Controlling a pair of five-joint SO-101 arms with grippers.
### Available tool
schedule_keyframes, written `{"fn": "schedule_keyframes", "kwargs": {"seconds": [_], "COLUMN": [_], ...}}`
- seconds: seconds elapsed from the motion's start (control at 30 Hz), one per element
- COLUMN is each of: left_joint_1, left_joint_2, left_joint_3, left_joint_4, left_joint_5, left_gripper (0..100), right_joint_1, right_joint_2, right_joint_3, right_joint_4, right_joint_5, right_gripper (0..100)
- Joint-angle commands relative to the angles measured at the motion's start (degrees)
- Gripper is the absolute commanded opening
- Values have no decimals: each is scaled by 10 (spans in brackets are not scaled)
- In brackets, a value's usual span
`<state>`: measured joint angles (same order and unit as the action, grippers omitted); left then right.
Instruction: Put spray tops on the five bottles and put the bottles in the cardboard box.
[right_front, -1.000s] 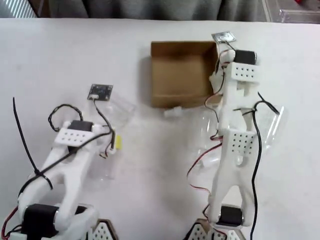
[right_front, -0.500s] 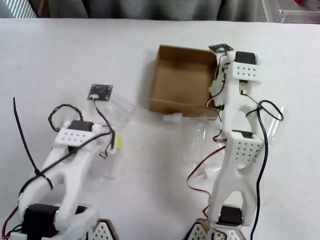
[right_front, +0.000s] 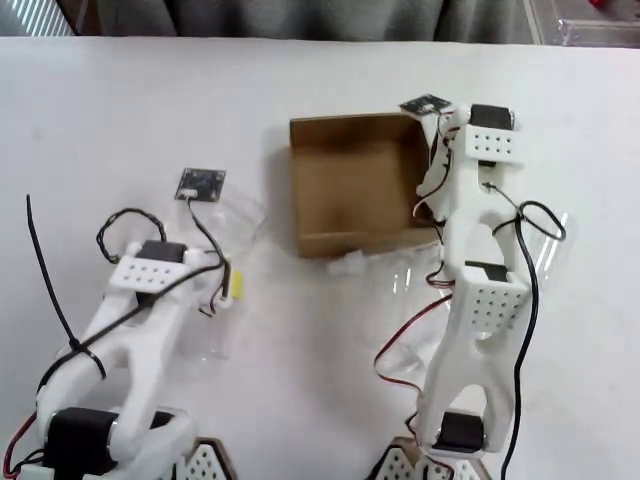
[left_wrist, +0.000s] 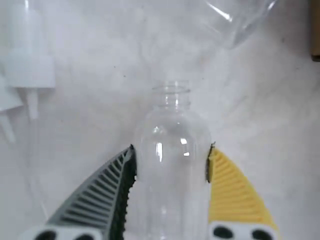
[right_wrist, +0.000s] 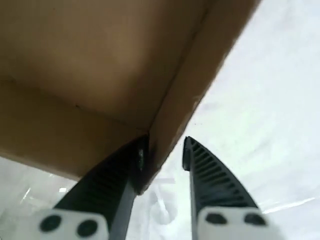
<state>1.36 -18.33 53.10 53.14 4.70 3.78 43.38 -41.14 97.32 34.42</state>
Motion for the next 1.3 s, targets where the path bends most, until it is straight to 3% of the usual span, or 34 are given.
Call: {"fn": "schedule_keyframes", "kwargs": {"seconds": [0.0,0.1,0.33,0.53,0.8,0.87,1.03,1.13,1.27], "left_joint_1": [-7,-7,-7,-7,-7,-7,-7,-7,-24], "left_joint_2": [0,0,0,0,0,-1,-1,-2,-50], "left_joint_3": [-2,-2,-2,-2,-2,-4,-6,-6,2], "left_joint_4": [-8,-8,-8,-8,-8,-8,-5,-5,-4], "left_joint_5": [-5,-5,-5,-5,-5,-5,-5,-5,-5], "left_gripper": [61,61,61,61,61,61,61,61,60], "right_joint_1": [-5,-12,-50,-61,-67,-63,-47,-46,-72], "right_joint_2": [-47,-45,-62,-128,-160,-165,-239,-311,-413], "right_joint_3": [-5,-1,64,94,134,135,148,188,275], "right_joint_4": [15,17,17,16,16,17,18,18,17], "right_joint_5": [-91,-163,-254,-273,-226,-221,-220,-219,-218], "right_gripper": [108,9,16,20,236,207,11,44,13]}}
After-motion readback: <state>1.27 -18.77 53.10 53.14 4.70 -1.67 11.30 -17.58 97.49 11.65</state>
